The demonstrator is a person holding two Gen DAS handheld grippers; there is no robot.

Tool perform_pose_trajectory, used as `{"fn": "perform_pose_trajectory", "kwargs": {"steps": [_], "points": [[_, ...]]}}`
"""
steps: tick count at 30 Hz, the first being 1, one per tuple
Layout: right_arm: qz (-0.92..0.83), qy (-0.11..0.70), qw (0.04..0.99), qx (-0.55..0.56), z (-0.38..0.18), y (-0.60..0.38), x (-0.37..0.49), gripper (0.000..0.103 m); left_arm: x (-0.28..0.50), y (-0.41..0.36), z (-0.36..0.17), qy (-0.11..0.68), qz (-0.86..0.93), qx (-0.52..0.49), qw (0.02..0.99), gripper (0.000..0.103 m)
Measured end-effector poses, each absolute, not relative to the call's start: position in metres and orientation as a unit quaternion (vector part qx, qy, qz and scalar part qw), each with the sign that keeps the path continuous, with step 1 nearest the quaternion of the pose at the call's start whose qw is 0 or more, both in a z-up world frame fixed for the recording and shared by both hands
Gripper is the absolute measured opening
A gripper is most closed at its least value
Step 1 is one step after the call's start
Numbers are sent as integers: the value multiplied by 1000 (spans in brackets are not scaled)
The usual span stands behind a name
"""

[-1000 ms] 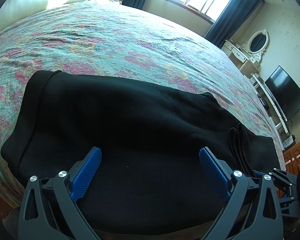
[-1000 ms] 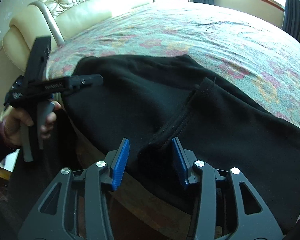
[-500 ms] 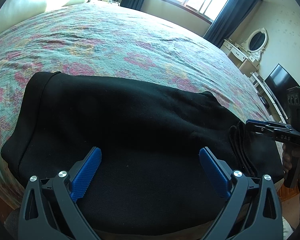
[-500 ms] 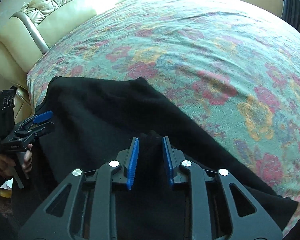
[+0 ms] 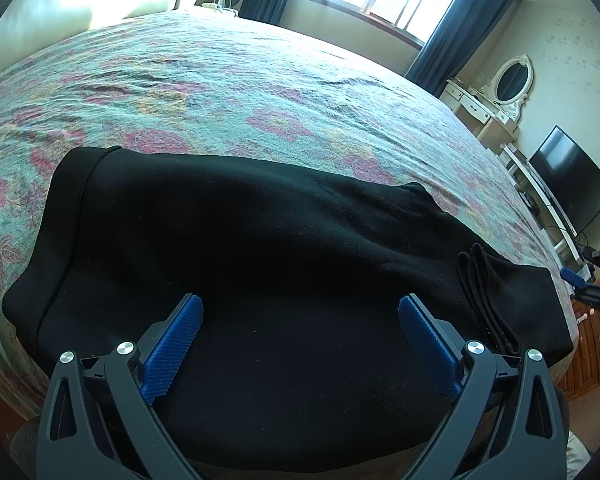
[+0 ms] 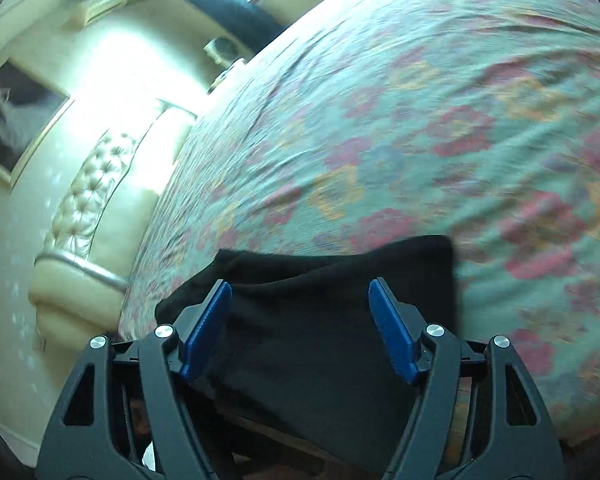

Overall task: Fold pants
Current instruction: 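Grasp the pants edge with the right gripper and fold it over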

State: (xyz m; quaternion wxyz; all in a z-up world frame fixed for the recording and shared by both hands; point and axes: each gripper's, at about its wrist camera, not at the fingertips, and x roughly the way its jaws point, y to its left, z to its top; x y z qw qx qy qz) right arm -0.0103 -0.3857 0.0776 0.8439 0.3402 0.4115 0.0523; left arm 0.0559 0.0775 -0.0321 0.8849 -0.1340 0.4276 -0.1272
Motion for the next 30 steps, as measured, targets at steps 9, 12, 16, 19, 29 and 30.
{"fn": "perform_pose_trajectory", "kwargs": {"steps": [9, 12, 16, 19, 29, 30], "points": [[93, 486, 743, 451, -1, -418, -61, 77, 55, 71, -32, 432, -120, -113, 887, 97], [107, 497, 745, 431, -7, -406, -58, 63, 55, 69, -32, 433, -117, -108, 887, 97], [111, 520, 760, 374, -3, -400, -59, 26, 55, 69, -32, 434, -117, -104, 887, 97], [120, 519, 753, 386, -9, -404, -62, 29, 54, 70, -32, 434, -119, -104, 887, 97], [128, 453, 779, 413, 23, -430, -8, 70, 47, 92, -26, 427, -135, -176, 877, 97], [124, 455, 778, 416, 19, -430, 3, 70, 46, 96, -24, 426, -133, -182, 876, 97]]}}
